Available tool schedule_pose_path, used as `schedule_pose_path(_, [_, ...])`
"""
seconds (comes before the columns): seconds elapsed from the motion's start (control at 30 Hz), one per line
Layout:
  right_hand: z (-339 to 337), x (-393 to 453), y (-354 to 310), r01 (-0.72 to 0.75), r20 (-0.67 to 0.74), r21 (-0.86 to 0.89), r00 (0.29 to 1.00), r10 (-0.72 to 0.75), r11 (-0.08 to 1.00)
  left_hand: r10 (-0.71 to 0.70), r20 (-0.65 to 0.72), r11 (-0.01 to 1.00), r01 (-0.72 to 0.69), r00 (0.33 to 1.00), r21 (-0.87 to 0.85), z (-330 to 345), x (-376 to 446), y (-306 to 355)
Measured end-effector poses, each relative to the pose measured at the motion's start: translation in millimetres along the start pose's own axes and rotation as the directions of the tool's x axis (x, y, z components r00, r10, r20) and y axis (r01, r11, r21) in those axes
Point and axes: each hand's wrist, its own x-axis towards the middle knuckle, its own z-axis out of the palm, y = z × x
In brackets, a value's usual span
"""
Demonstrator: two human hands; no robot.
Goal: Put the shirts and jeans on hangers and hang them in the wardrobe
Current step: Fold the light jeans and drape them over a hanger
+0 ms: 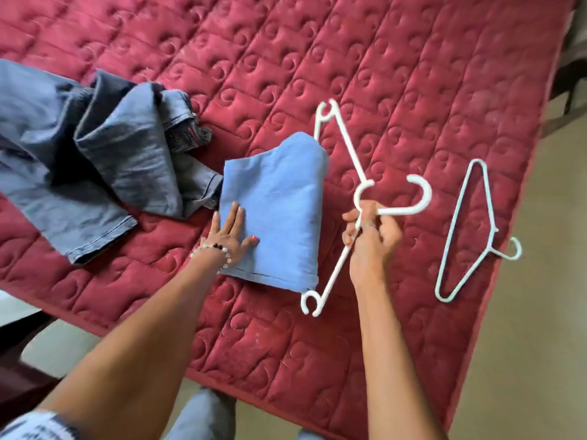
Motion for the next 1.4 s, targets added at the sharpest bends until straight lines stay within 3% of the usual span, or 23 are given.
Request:
schedule_pose_path(0.13, [19.3,-5.8,-43.0,0.132,0.278,-0.08,0.955,-0.105,0.988,-0.054,0.052,0.998,0.055,0.997,-0.005,-4.2,-47.5,-1.5])
schedule_pose_path(0.23, [28.7,-19.2,-80.6,0.301,0.508,-0.147,0.84,-0.189,0.942,-0.097,0.069,0.995,0.099,0.993,-0.033,-14.2,-99.5,6.2])
schedule_pose_path(0.3, [31.0,-39.4,-112.4,0.461,0.647,-0.192,0.723,-0.241,0.867,-0.065,-0.083,0.993,0.056,0.994,-0.108,-27.9,-132.7,14.2])
schedule_pose_path(0.33, [31.8,-51.5,-127.8,0.533,0.708,-0.203,0.66,-0.253,0.822,-0.07,-0.225,0.987,0.033,0.972,-0.16,-40.3,-152.1,18.8])
schedule_pose_path(0.37, [32.6,-62.2,-140.8,0.595,0.758,-0.213,0.601,-0.254,0.775,-0.082,-0.376,0.975,-0.003,0.923,-0.221,-54.6,-174.3,25.0])
schedule_pose_path(0.43, [33.4,-88.2,-168.4,0.711,0.834,-0.211,0.489,-0.256,0.671,-0.133,-0.666,0.949,-0.101,0.734,-0.3,-83.9,-228.7,35.2])
schedule_pose_path(0.5, [33.8,-116.9,-197.1,0.8,0.898,-0.189,0.376,-0.23,0.569,-0.209,-0.841,0.917,-0.199,0.499,-0.346,-106.1,-290.3,41.6])
schedule_pose_path(0.57, [38.2,-144.4,-225.8,0.857,0.945,-0.135,0.263,-0.196,0.498,-0.167,-0.937,0.926,-0.277,0.308,-0.256,-124.6,-346.4,45.2])
schedule_pose_path(0.67, [45.5,-204.1,-264.3,0.878,0.989,0.012,0.06,-0.136,0.478,-0.014,-0.98,0.964,-0.258,0.2,-0.067,-135.3,-436.9,44.0])
schedule_pose_path(0.83, [49.7,-333.2,-306.0,0.837,0.958,0.281,-0.271,-0.091,0.469,0.066,-0.988,0.973,-0.23,0.14,0.033,-116.2,-581.6,35.1])
schedule_pose_path(1.0, [22.2,-479.0,-329.6,0.596,0.837,0.496,-0.523,-0.163,0.632,-0.131,-0.99,0.984,-0.128,-0.058,-0.123,-60.0,-742.0,31.8])
schedule_pose_path(1.2, [-31.6,-640.6,-349.9,0.262,0.671,0.539,-0.708,-0.22,0.801,-0.296,-0.905,0.926,0.141,-0.307,-0.35,17.5,-916.6,44.6])
schedule_pose_path(1.4, [-99.9,-786.5,-375.3,-0.008,0.433,0.559,-0.85,-0.3,0.829,-0.31,-0.759,0.732,0.365,-0.572,-0.575,91.6,-1064.1,83.8])
